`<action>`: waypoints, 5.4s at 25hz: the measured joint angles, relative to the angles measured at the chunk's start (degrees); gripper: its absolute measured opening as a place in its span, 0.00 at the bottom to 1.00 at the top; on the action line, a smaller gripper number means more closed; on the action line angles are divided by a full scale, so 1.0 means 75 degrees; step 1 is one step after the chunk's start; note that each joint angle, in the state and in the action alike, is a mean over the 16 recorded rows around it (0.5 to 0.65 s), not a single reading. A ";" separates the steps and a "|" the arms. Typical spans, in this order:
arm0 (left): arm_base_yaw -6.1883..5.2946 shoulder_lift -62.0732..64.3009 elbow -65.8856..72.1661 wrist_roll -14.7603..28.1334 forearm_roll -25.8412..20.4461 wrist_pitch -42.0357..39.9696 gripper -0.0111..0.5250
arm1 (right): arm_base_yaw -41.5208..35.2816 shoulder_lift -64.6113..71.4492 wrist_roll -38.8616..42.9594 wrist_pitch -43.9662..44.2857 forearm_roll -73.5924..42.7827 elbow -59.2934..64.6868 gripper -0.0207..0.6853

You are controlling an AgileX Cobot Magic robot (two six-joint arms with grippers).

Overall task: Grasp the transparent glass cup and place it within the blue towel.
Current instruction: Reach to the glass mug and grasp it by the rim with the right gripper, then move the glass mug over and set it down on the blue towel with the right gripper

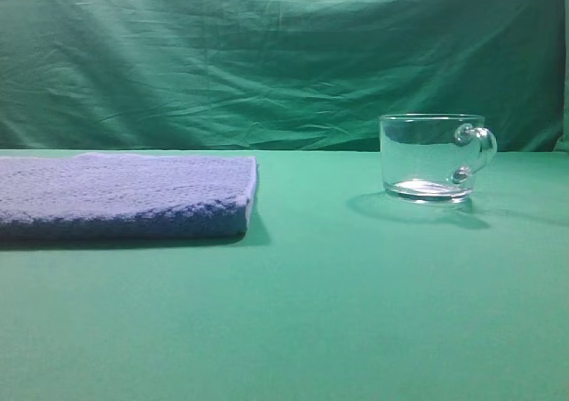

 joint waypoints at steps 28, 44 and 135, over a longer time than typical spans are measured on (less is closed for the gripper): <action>0.0000 0.0000 0.0000 0.0000 0.0000 0.0000 0.02 | 0.0031 0.5132 -0.1563 0.2953 0.1182 -0.4598 0.03; 0.0000 0.0000 0.0000 0.0000 0.0000 0.0000 0.02 | 0.1393 0.8418 -0.2407 0.3672 0.1176 -0.6069 0.03; 0.0000 0.0000 0.0000 0.0000 0.0000 0.0000 0.02 | 0.5305 1.6202 -0.2152 0.5075 0.0727 -1.5859 0.26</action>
